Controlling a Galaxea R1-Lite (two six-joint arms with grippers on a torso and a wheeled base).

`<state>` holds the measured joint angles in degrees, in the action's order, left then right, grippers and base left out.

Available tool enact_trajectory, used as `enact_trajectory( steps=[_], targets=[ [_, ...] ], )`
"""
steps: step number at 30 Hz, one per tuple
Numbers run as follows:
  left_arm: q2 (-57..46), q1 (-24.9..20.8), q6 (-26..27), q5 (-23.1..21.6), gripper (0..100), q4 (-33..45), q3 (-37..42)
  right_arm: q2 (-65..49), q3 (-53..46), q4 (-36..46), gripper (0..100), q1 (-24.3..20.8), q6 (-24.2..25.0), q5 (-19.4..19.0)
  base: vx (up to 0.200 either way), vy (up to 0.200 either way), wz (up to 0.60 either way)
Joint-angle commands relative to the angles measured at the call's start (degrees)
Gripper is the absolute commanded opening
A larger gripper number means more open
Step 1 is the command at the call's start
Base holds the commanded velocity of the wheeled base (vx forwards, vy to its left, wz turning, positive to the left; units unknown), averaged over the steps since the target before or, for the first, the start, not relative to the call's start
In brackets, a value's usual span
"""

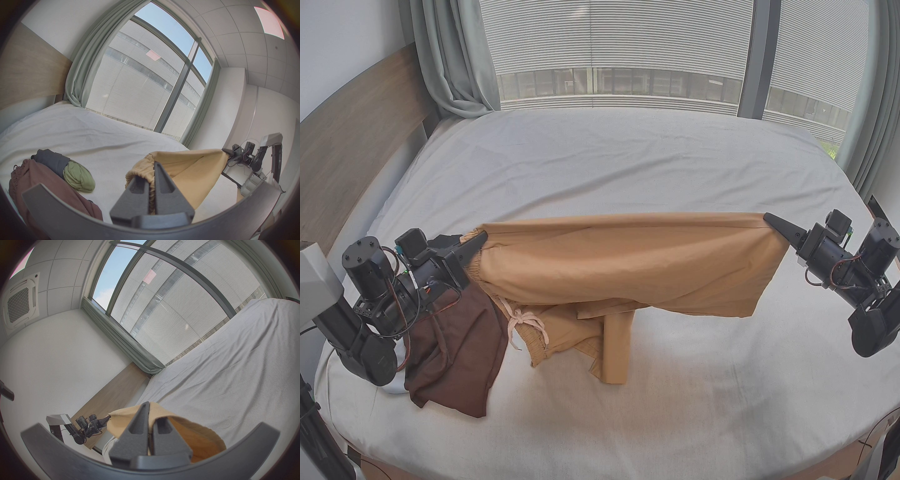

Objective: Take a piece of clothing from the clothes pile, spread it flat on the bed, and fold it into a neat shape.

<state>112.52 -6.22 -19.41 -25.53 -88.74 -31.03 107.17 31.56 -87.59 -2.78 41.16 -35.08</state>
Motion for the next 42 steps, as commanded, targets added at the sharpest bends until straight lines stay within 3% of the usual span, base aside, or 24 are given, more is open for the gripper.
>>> enact_trajectory(
  steps=[1, 13, 35, 42],
  targets=[
    [2.4, 0.0, 0.4, 0.0, 0, 0.0, 0.2, 1.0, 0.1, -0.1, 0, 0.4, 0.0, 0.0, 0.000, 0.000, 0.00],
    [3.2, -2.5, -0.4, 1.0, 0, 0.0, -0.6, 3.9, 1.0, -0.4, 0, 0.5, -0.2, 0.2, 0.000, 0.000, 0.00],
    [13.5, -4.2, -7.8, 9.3, 0, 0.1, -16.1, 16.8, 20.1, 8.3, 0, 1.0, 0.4, 0.6, 0.000, 0.000, 0.00],
    [18.0, -4.5, -7.8, 9.6, 0, 0.2, -20.6, 20.1, 23.8, 8.3, 0, 1.6, 0.4, 0.6, 0.000, 0.000, 0.00]
  ],
)
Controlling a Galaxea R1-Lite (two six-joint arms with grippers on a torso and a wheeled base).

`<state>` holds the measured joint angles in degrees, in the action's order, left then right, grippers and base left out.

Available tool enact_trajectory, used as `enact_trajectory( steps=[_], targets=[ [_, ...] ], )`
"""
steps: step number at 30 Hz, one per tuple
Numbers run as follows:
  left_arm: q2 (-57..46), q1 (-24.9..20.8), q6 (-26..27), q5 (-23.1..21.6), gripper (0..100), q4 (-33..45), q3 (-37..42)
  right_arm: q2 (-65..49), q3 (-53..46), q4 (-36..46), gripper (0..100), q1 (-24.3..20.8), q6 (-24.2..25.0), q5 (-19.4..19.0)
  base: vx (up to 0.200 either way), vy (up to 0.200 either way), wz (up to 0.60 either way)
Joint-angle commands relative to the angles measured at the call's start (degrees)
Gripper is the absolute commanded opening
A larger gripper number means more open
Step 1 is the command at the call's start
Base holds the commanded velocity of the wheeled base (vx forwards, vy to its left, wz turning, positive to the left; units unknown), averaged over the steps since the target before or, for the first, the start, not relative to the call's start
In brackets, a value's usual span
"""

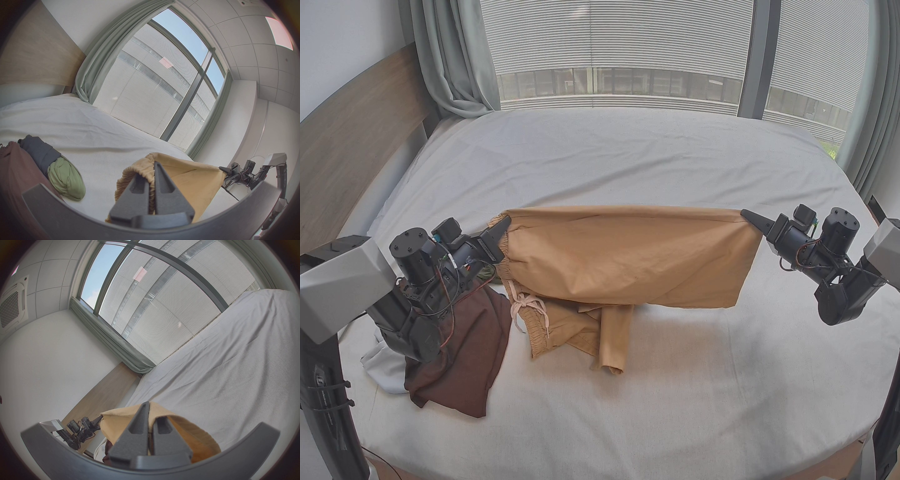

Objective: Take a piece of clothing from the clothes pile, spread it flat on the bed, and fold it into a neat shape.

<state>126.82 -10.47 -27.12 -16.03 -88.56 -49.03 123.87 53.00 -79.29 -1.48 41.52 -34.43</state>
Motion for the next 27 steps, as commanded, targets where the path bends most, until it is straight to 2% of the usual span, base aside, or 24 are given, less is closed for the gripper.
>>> enact_trajectory(
  steps=[1, 7, 13, 24, 27],
  targets=[
    [4.3, -0.3, 0.0, 0.2, 0, 0.1, -3.4, 3.8, 3.1, 0.0, 0, 0.4, 0.1, 0.0, 0.000, 0.000, 0.00],
    [6.5, -0.2, -0.1, 0.8, 0, 1.0, -7.7, 5.9, 7.4, 1.4, 0, 0.6, 0.1, 0.0, 0.000, 0.000, 0.00],
    [9.4, -0.2, -1.0, 3.5, 0, 2.1, -13.0, 8.1, 13.3, 4.7, 0, 0.1, 0.1, 0.0, 0.000, 0.000, 0.00],
    [12.0, 0.2, -7.4, 3.6, 0, 5.0, -20.2, 12.7, 25.8, 14.2, 0, 0.0, 0.0, 0.1, 0.000, 0.000, 0.00],
    [12.6, 0.2, -7.4, 3.6, 0, 6.3, -21.5, 14.1, 28.9, 16.3, 0, -0.1, 0.0, 0.1, 0.000, 0.000, 0.00]
  ],
)
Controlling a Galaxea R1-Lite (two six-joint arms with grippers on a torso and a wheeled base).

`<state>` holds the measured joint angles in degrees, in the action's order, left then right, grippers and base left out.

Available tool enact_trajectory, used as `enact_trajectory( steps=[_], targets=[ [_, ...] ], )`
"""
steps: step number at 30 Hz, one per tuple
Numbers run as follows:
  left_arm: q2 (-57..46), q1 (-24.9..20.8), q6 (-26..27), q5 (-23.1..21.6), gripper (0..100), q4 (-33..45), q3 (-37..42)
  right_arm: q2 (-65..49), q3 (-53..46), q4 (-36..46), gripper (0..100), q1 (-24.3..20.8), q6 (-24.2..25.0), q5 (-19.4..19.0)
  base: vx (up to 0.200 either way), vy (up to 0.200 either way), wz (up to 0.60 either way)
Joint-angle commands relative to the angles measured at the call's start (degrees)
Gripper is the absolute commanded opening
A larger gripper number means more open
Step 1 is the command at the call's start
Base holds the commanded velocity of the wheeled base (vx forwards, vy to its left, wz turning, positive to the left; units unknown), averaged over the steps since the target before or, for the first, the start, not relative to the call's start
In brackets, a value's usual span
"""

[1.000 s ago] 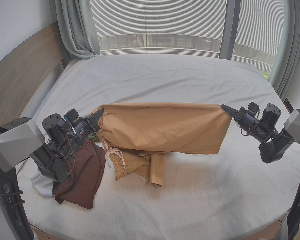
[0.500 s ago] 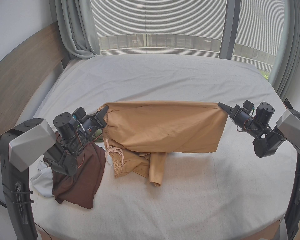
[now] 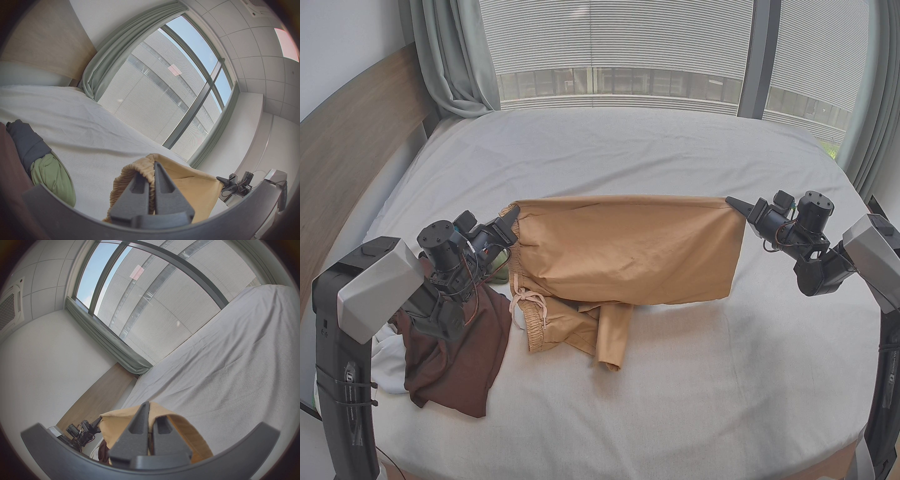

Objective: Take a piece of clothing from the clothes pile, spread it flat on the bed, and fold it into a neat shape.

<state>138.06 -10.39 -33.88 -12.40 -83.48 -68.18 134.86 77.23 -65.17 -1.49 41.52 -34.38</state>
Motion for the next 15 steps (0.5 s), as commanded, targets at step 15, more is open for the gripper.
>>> enact_trajectory(
  steps=[15],
  targets=[
    [5.5, 0.4, -0.8, 0.1, 0, 4.4, -8.8, 8.4, 12.3, 4.4, 0, -0.1, -0.1, 0.0, 0.000, 0.000, 0.00]
  ],
)
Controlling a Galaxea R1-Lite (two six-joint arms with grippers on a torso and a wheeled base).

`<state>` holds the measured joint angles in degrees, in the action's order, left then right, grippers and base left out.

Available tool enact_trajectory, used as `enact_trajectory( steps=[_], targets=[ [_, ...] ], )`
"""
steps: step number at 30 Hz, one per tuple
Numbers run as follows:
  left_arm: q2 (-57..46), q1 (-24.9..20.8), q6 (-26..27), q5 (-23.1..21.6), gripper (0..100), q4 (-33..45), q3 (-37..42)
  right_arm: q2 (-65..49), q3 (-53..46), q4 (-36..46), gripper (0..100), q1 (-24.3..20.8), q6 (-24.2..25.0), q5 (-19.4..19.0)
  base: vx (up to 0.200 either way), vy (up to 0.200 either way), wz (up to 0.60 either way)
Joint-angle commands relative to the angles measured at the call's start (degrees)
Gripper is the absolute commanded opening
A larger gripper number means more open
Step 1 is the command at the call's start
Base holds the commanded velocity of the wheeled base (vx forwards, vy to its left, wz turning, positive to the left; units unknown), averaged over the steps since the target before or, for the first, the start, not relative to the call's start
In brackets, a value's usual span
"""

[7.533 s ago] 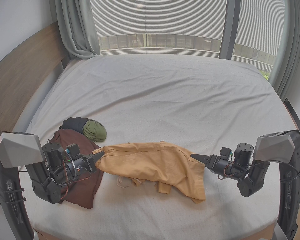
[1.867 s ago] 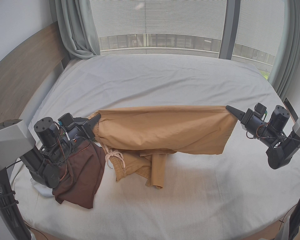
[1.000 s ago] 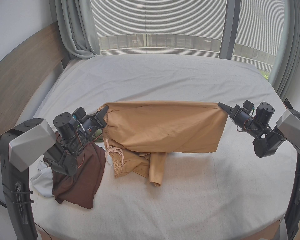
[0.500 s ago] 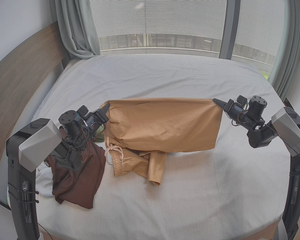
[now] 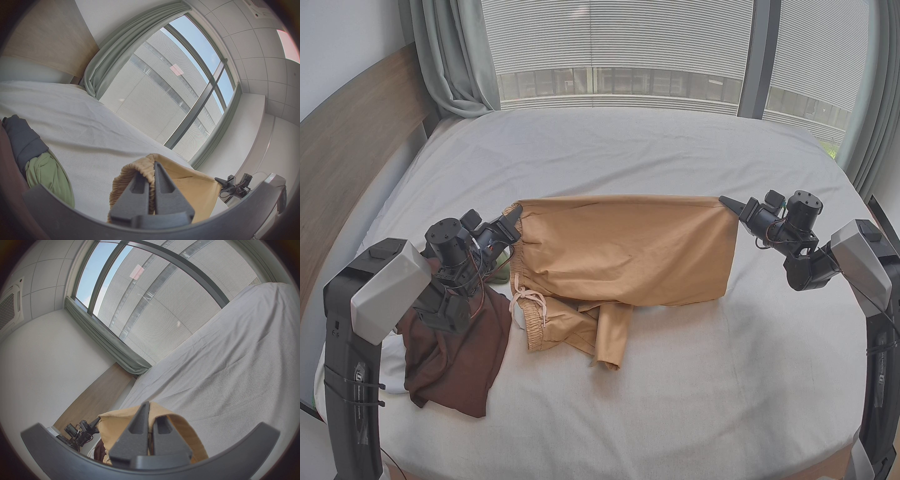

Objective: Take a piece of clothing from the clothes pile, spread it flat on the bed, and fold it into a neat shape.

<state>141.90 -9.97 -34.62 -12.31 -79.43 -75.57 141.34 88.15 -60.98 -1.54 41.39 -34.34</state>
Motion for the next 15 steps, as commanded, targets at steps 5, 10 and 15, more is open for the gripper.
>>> enact_trajectory(
  steps=[5, 10, 15],
  targets=[
    [1.8, 0.0, 0.0, 0.0, 0, 0.7, -1.9, 2.6, 2.4, 0.2, 0, 0.0, 0.0, 0.0, 0.000, 0.000, 0.00],
    [2.1, 0.4, 0.0, -0.1, 100, 1.4, -2.7, 3.0, 4.4, 0.4, 100, -0.5, 0.0, 0.0, 0.000, 0.000, 0.00],
    [1.9, 0.6, -0.1, -0.2, 100, 3.5, -3.6, 2.9, 5.9, 1.8, 100, -0.4, -0.1, 0.4, 0.000, 0.000, 0.00]
  ],
)
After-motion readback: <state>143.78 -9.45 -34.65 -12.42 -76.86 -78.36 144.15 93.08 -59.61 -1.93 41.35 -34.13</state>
